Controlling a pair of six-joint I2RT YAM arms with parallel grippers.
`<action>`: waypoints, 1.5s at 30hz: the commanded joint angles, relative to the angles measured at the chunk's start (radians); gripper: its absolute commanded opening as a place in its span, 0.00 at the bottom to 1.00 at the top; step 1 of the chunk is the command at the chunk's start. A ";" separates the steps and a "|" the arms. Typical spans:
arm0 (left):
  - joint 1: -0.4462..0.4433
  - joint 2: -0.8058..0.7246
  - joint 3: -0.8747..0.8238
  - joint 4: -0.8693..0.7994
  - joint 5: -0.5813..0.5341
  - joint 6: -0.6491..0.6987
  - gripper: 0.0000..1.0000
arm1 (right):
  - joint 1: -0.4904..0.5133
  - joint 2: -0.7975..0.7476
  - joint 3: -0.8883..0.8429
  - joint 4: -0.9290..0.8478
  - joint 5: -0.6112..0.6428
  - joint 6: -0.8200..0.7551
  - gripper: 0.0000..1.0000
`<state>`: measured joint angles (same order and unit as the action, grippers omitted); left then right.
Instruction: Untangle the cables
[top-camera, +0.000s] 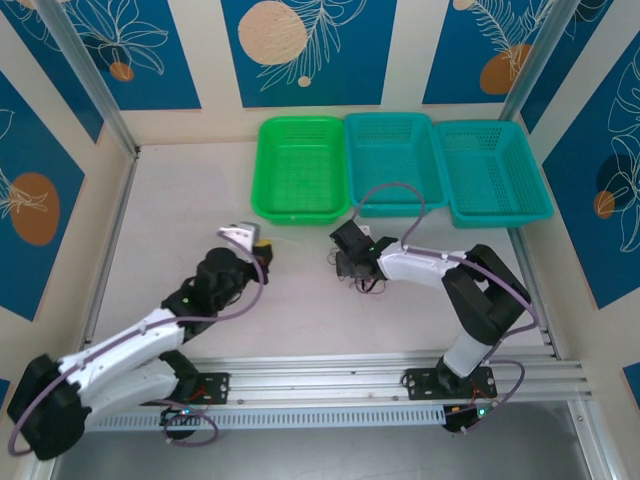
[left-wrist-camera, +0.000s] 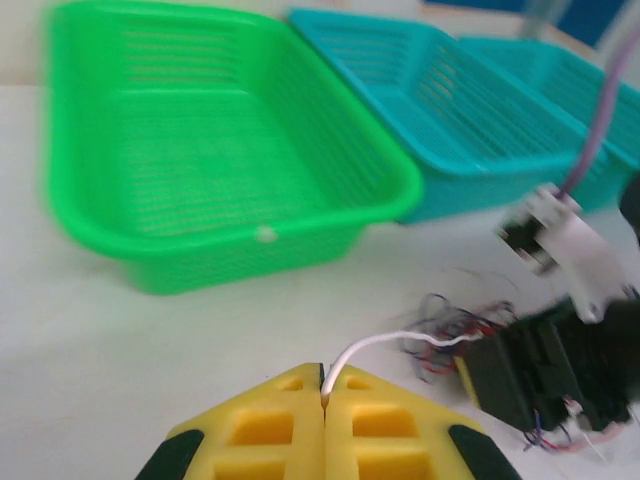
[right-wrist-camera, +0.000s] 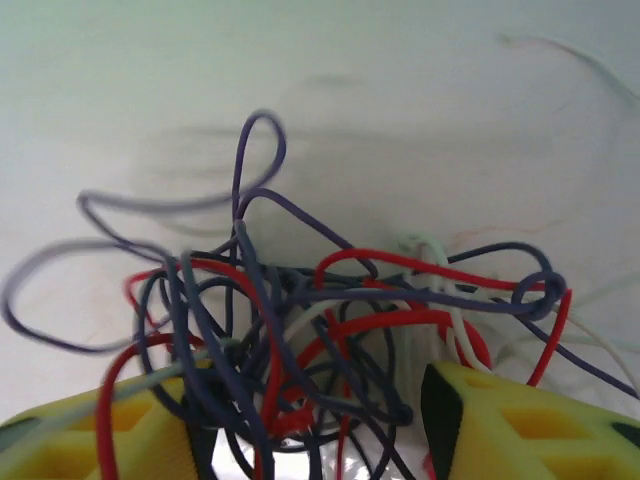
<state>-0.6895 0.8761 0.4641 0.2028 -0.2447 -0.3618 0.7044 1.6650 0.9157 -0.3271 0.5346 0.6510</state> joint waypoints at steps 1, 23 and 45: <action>0.090 -0.158 -0.024 -0.166 -0.115 -0.082 0.00 | -0.055 -0.004 -0.016 -0.144 0.084 0.149 0.51; 0.319 -0.262 -0.049 -0.194 0.104 -0.151 0.00 | -0.239 -0.447 -0.174 -0.053 -0.208 0.182 0.84; 0.312 0.441 0.736 0.033 0.485 -0.069 0.00 | 0.127 -0.664 0.017 0.153 -0.342 -0.134 0.87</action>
<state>-0.3798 1.2427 1.0866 0.1726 0.1871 -0.4755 0.8223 0.9989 0.9001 -0.1917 0.1829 0.5549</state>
